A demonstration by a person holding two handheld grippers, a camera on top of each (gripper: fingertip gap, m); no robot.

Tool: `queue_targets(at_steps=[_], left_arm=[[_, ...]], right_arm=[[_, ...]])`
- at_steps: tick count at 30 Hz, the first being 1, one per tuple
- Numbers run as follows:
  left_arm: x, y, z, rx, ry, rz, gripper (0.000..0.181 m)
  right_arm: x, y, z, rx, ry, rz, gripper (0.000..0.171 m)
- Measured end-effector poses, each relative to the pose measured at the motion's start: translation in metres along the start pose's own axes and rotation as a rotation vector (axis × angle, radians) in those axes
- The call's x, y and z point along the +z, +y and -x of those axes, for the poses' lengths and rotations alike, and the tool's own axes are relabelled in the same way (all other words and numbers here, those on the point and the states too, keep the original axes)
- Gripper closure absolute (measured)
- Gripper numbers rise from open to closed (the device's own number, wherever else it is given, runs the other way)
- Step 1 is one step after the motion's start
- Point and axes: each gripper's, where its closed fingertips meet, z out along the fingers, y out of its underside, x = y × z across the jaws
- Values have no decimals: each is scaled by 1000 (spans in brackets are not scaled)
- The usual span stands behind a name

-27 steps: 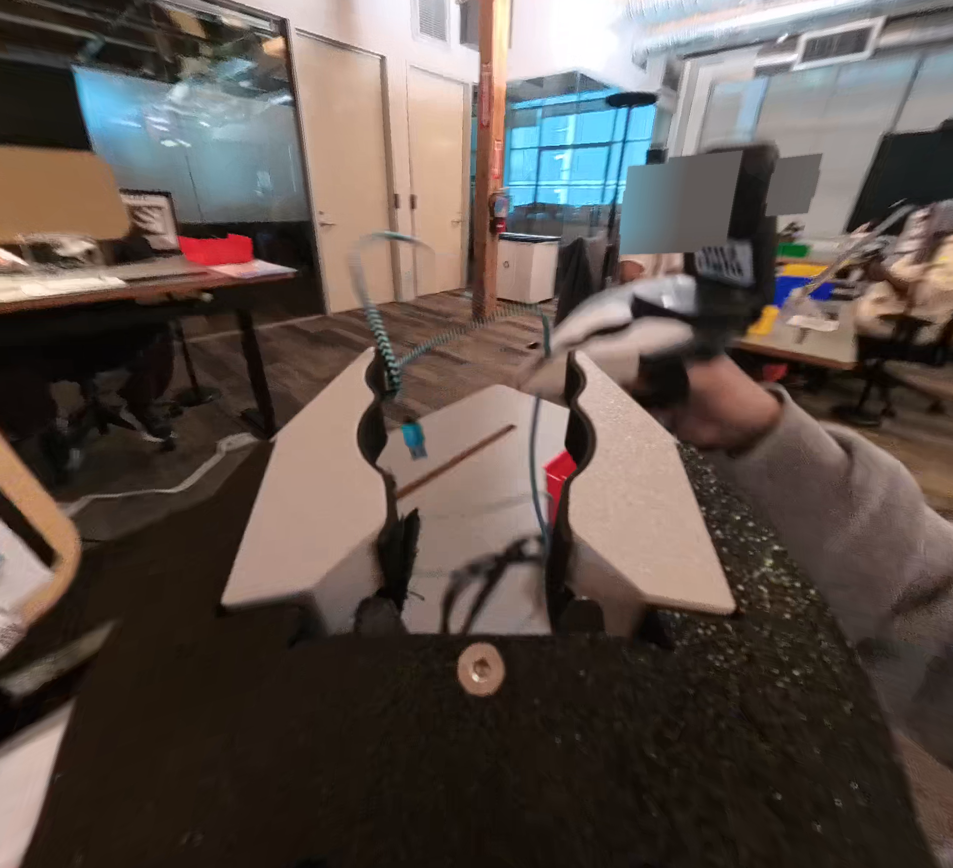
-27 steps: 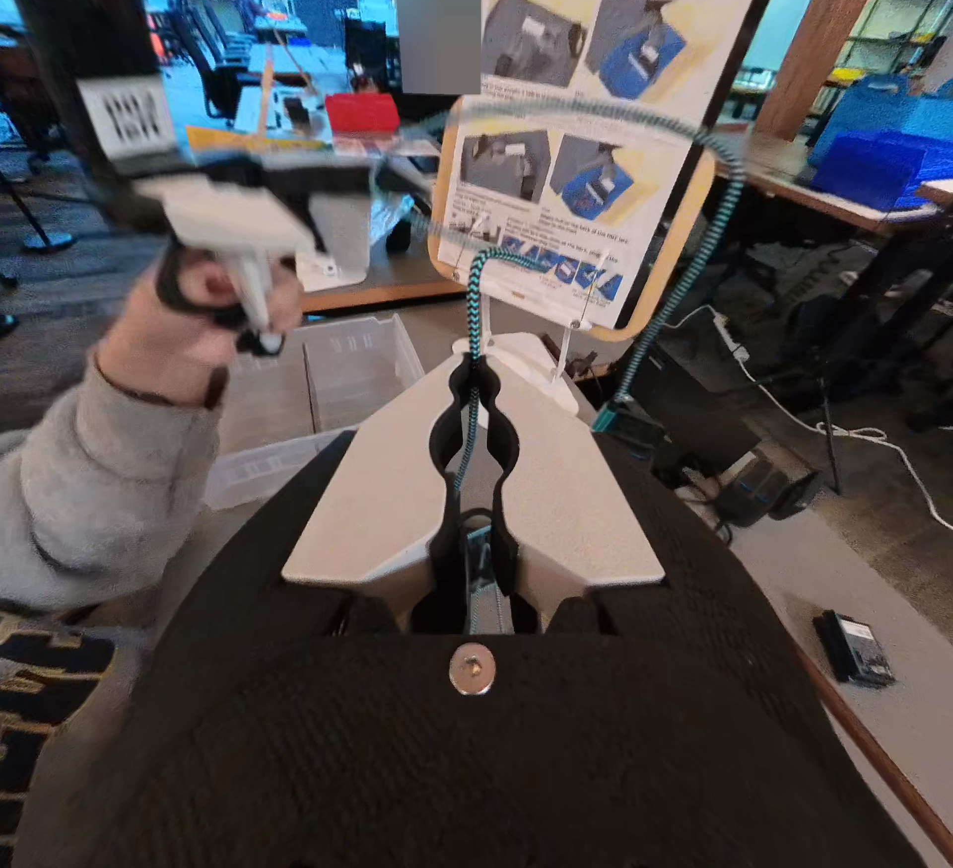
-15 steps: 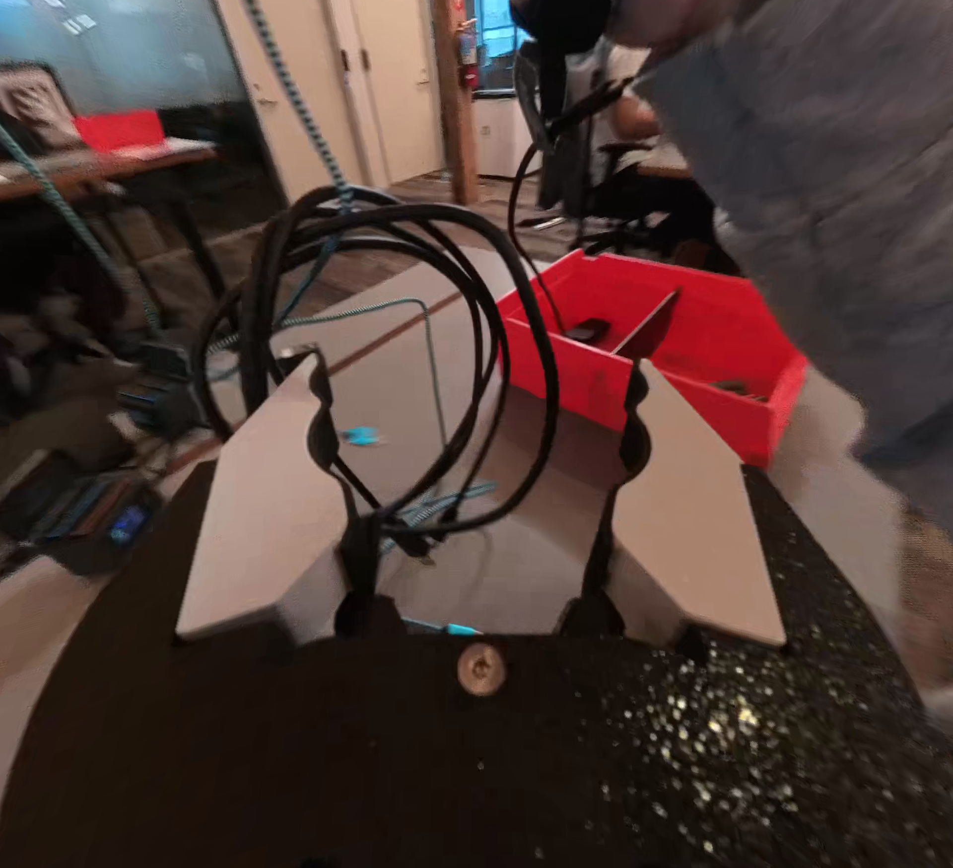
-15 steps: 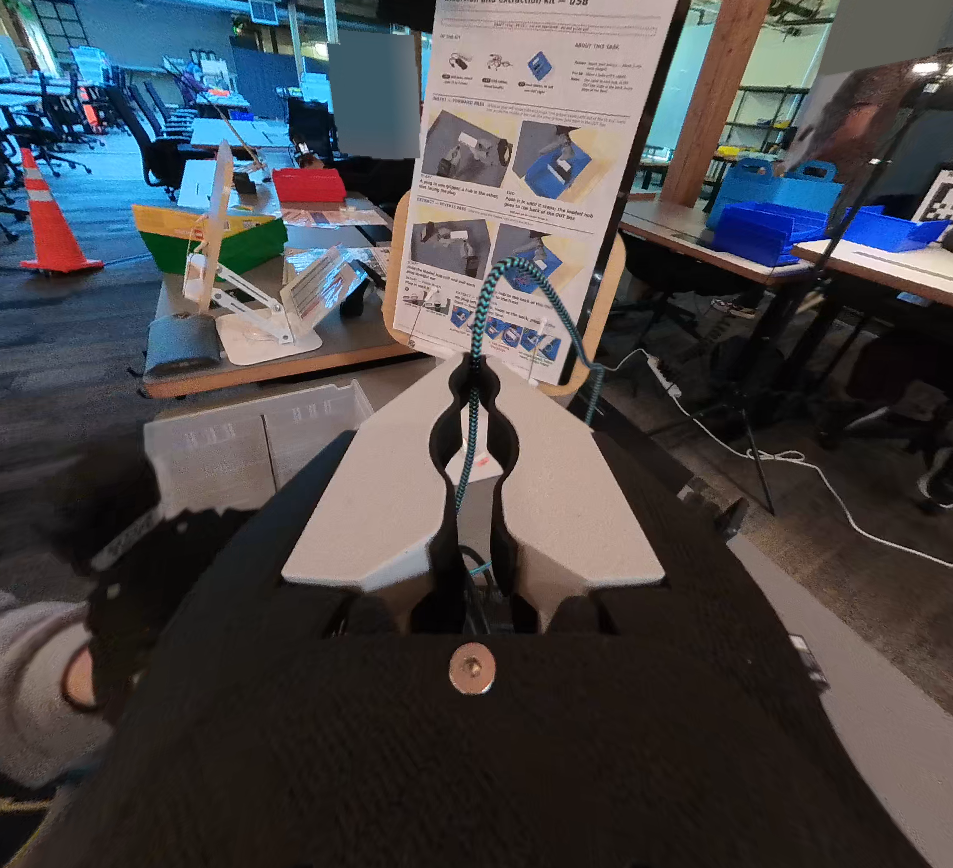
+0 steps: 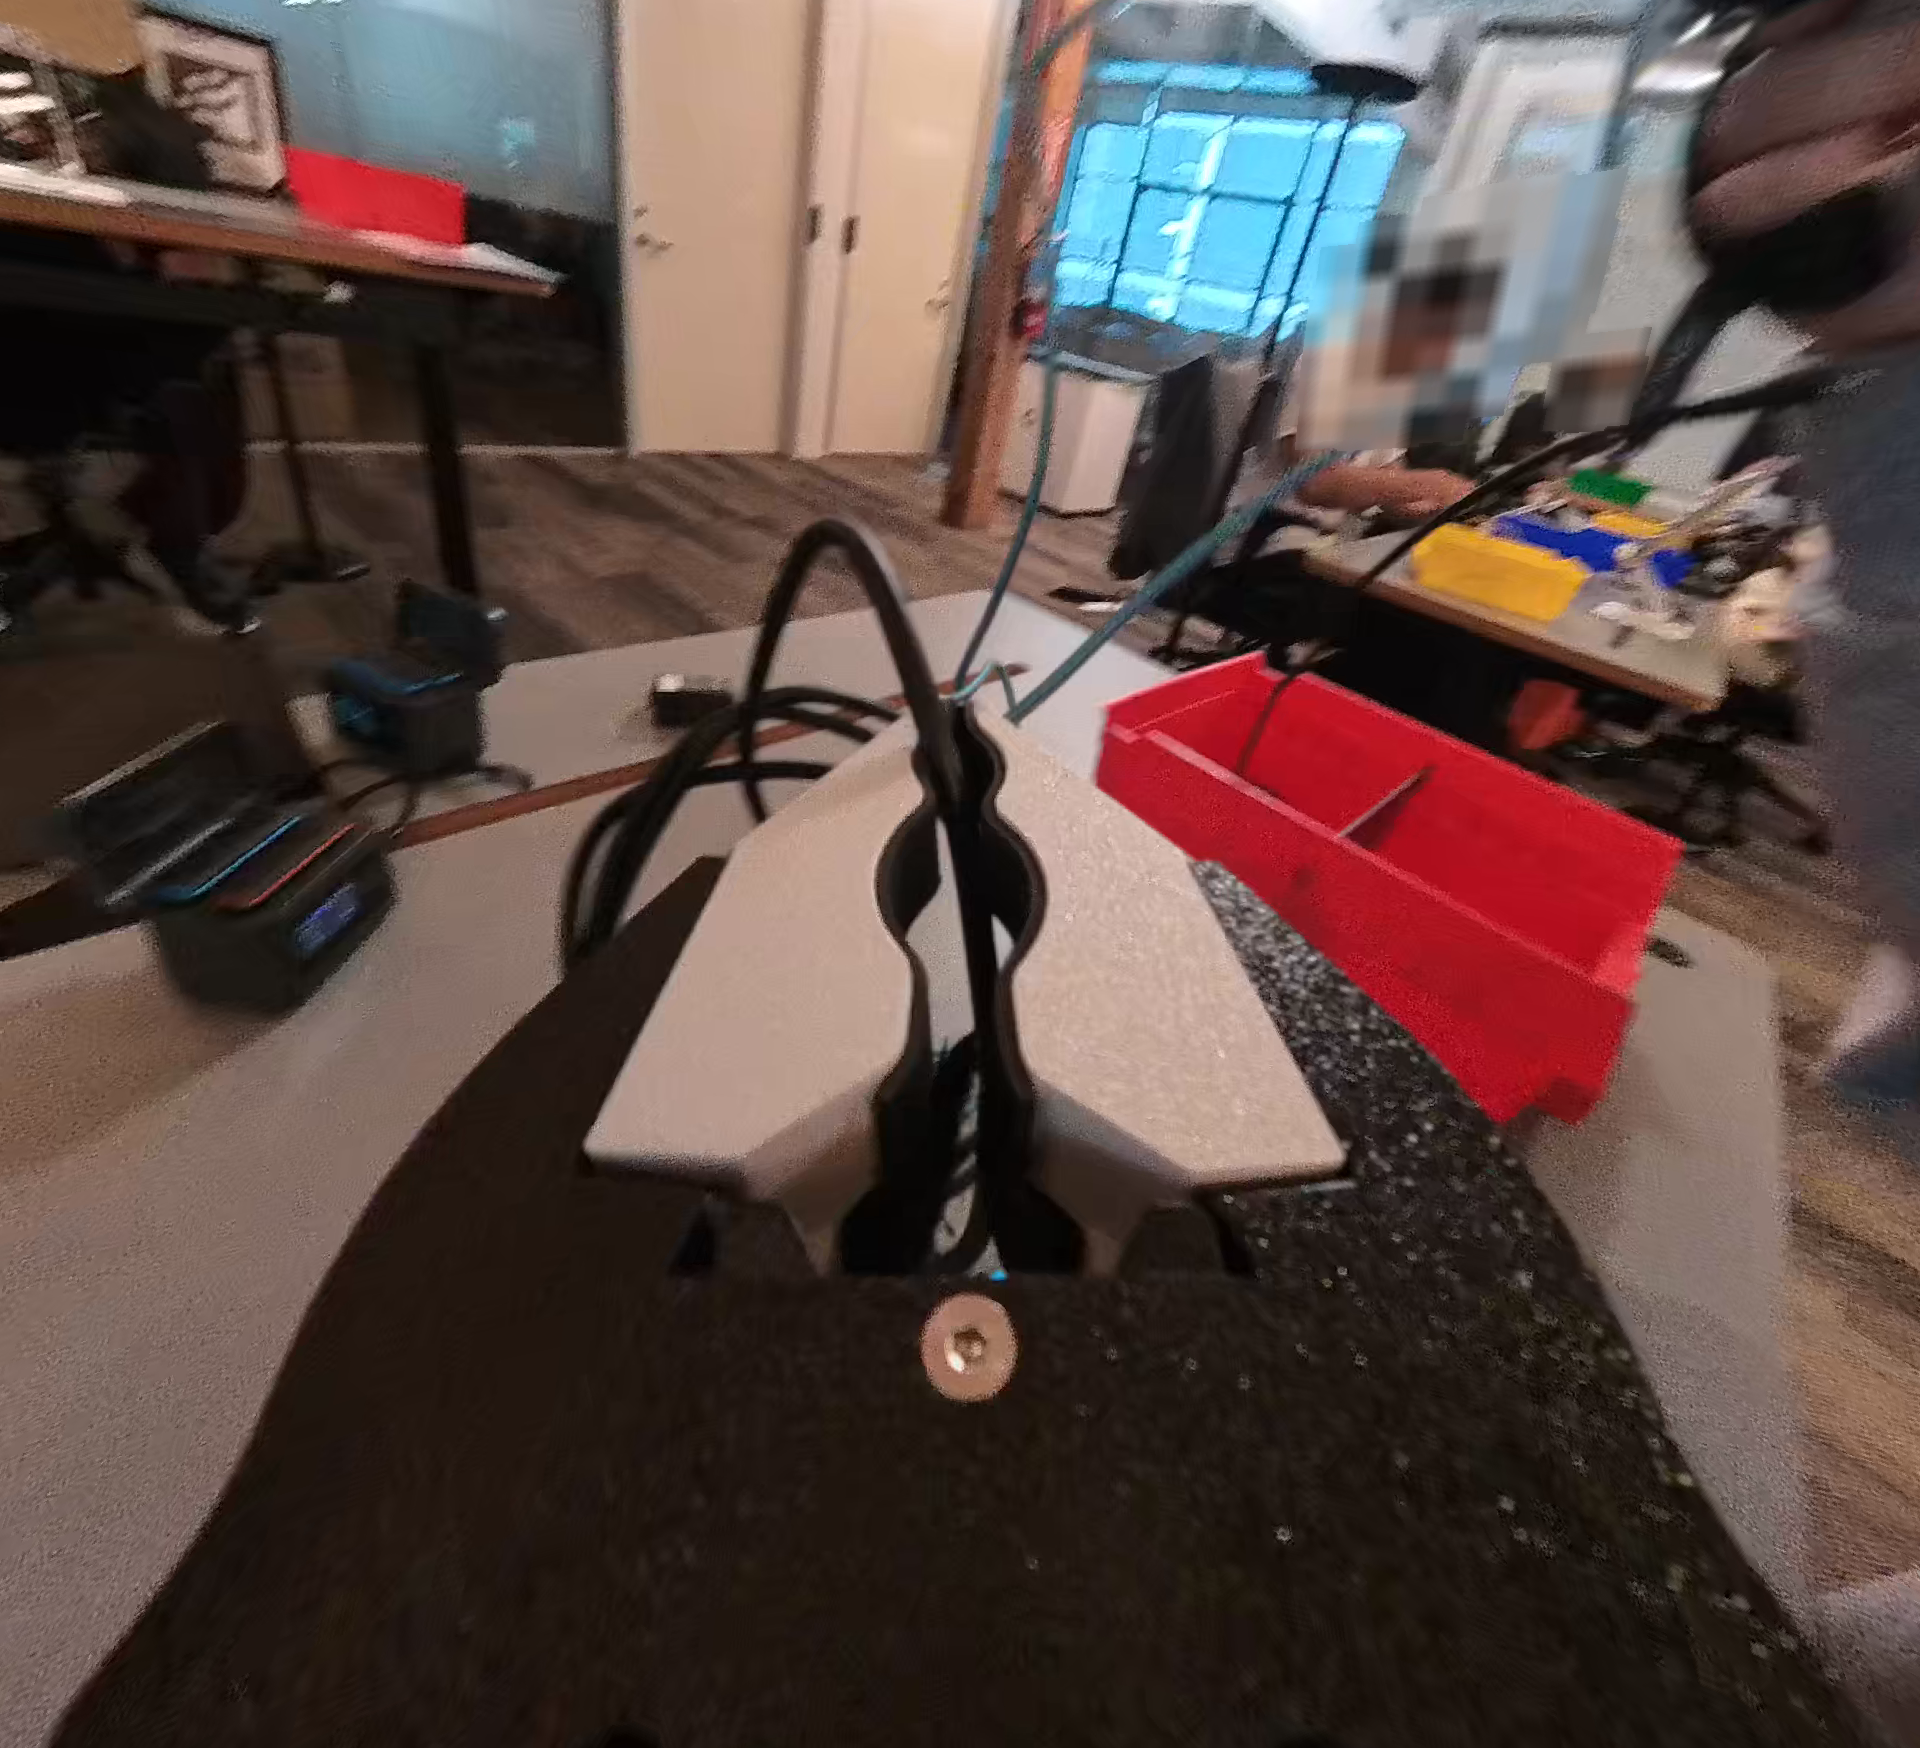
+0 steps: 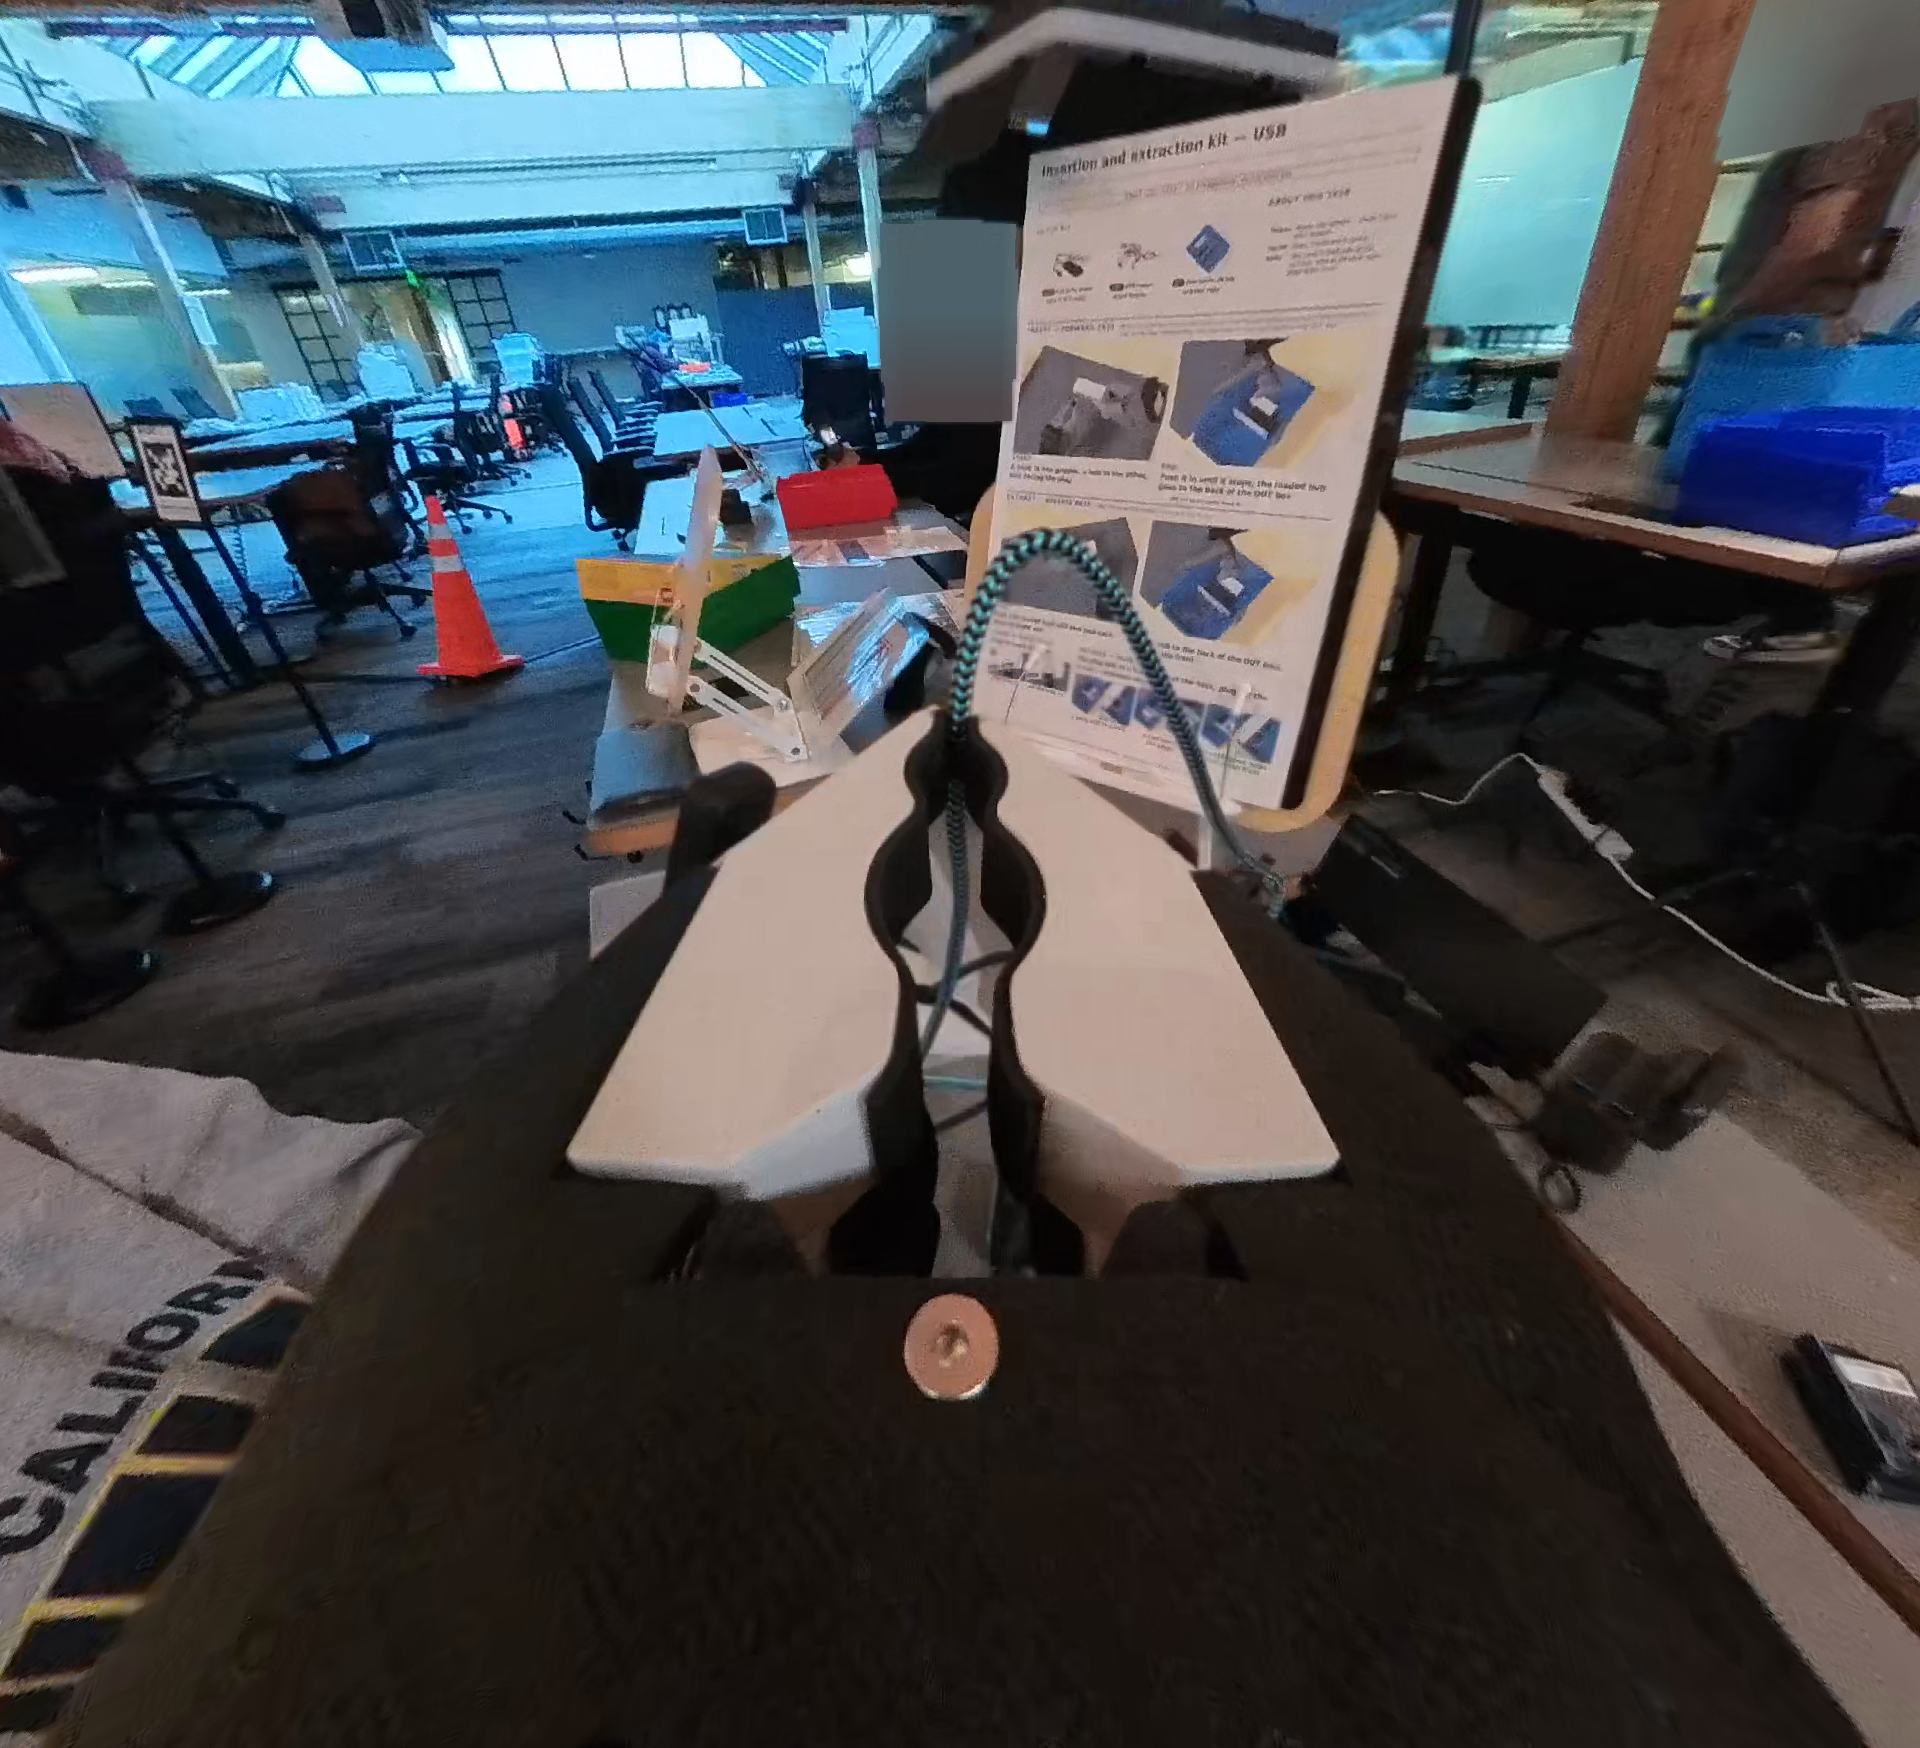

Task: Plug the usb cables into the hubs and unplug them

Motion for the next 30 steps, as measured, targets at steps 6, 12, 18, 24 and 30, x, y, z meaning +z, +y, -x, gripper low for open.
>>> queue_targets(at_steps=[6, 12, 18, 24, 30], left_arm=[[-7, 27, 49, 58, -193, 132, 181], [-9, 60, 72, 69, -271, 273, 181], [-9, 91, 85, 28, -295, 380, 181], [-17, 126, 104, 54, -376, 561, 181], [-27, 168, 128, 52, -448, 732, 181]], right_arm=[[-3, -57, 0, -65, 6, -20, 171], [-11, -130, 10, -95, -4, -133, 171], [-34, -190, 8, -142, 85, -246, 171], [-41, -224, 3, -192, 177, -250, 171], [-40, -257, 10, -195, 196, -276, 171]])
